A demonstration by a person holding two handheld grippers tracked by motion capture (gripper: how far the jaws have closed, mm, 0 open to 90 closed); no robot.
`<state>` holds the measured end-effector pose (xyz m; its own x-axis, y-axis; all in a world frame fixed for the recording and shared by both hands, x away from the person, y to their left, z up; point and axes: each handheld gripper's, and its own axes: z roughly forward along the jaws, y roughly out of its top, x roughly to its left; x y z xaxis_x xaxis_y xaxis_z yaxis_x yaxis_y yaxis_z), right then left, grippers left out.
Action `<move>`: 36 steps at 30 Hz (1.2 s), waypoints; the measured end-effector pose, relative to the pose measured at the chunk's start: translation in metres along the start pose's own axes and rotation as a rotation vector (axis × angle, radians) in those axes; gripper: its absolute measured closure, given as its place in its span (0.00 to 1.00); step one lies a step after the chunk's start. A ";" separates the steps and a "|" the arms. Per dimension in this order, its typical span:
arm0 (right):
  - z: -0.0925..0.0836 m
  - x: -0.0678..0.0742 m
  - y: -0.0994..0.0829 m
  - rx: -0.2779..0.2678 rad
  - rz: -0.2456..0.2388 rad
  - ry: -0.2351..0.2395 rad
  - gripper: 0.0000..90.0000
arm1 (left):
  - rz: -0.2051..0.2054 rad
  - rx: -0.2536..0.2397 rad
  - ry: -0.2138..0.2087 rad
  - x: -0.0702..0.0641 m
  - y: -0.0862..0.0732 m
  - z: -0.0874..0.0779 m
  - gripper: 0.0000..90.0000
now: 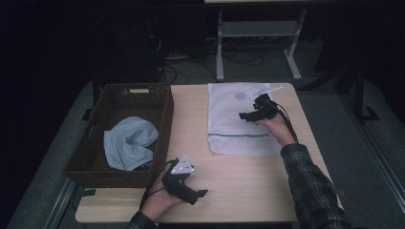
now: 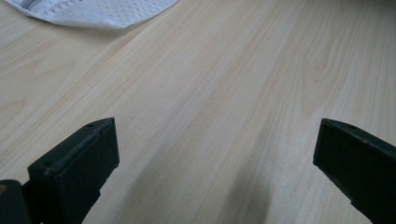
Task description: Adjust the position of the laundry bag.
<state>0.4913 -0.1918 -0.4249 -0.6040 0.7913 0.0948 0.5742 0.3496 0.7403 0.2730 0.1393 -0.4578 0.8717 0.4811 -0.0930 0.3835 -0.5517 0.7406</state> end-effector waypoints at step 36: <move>0.051 -0.018 0.004 0.077 0.045 -0.077 0.99 | 0.024 0.008 0.014 -0.002 0.002 0.000 0.00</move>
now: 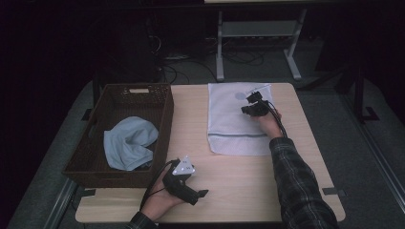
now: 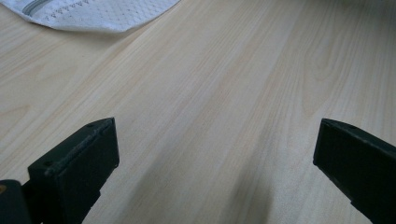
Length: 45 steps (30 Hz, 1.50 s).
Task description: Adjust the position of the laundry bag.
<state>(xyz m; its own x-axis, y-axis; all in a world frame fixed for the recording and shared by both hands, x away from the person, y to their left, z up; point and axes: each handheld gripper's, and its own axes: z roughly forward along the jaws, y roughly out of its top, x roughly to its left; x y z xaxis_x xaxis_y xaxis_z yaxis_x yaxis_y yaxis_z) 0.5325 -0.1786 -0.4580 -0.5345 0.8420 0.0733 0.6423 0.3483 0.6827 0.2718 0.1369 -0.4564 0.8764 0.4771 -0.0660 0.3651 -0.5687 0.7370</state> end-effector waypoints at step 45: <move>-0.008 0.014 -0.023 0.053 0.047 -0.002 1.00 | -0.003 -0.012 0.008 0.000 -0.001 -0.003 0.00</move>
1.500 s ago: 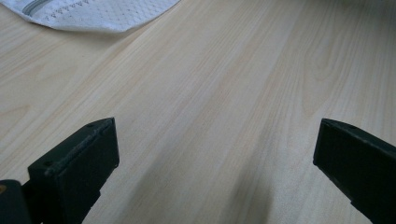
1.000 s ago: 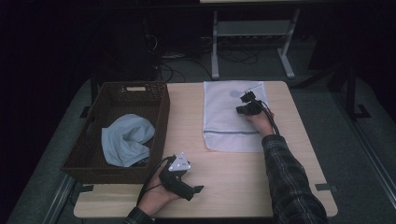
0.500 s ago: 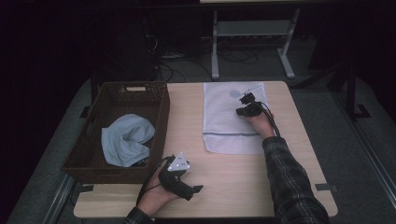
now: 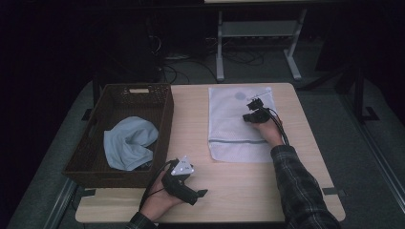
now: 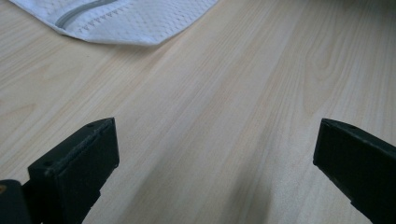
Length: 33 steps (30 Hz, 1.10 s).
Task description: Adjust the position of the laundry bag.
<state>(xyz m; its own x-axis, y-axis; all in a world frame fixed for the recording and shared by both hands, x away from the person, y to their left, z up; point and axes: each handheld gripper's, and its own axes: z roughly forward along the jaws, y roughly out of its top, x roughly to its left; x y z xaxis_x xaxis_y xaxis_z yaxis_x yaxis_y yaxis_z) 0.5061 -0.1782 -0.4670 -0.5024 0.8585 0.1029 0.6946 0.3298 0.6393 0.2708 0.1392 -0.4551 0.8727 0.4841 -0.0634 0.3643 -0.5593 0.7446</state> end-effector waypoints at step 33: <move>-0.030 0.020 -0.035 0.022 -0.018 -0.003 1.00 | -0.003 -0.002 -0.002 0.000 0.000 0.000 0.00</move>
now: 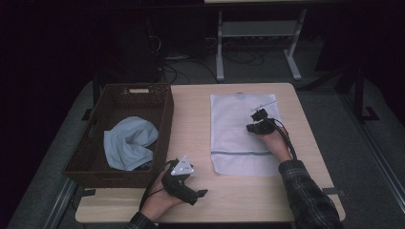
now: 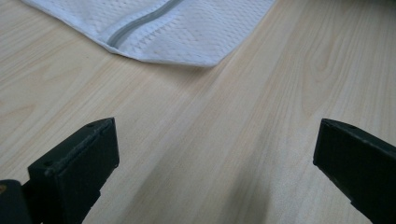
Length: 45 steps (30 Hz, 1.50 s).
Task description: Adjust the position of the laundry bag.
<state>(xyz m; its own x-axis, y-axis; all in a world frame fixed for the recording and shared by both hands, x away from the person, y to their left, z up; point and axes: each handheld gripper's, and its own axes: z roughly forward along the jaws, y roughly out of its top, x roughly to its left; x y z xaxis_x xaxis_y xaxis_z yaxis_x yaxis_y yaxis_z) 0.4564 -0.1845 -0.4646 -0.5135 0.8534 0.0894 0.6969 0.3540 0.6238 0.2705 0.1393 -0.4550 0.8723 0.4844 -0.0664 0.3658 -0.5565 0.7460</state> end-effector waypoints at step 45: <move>-0.053 0.035 -0.065 0.046 -0.013 0.026 1.00 | 0.000 0.005 0.015 0.001 -0.001 -0.001 0.00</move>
<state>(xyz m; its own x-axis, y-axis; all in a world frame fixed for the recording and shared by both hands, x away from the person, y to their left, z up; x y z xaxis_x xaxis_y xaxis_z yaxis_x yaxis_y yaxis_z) 0.3672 -0.1981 -0.4608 -0.5354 0.8384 0.1023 0.7121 0.3829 0.5885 0.2702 0.1410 -0.4549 0.8674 0.4944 -0.0571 0.3678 -0.5594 0.7429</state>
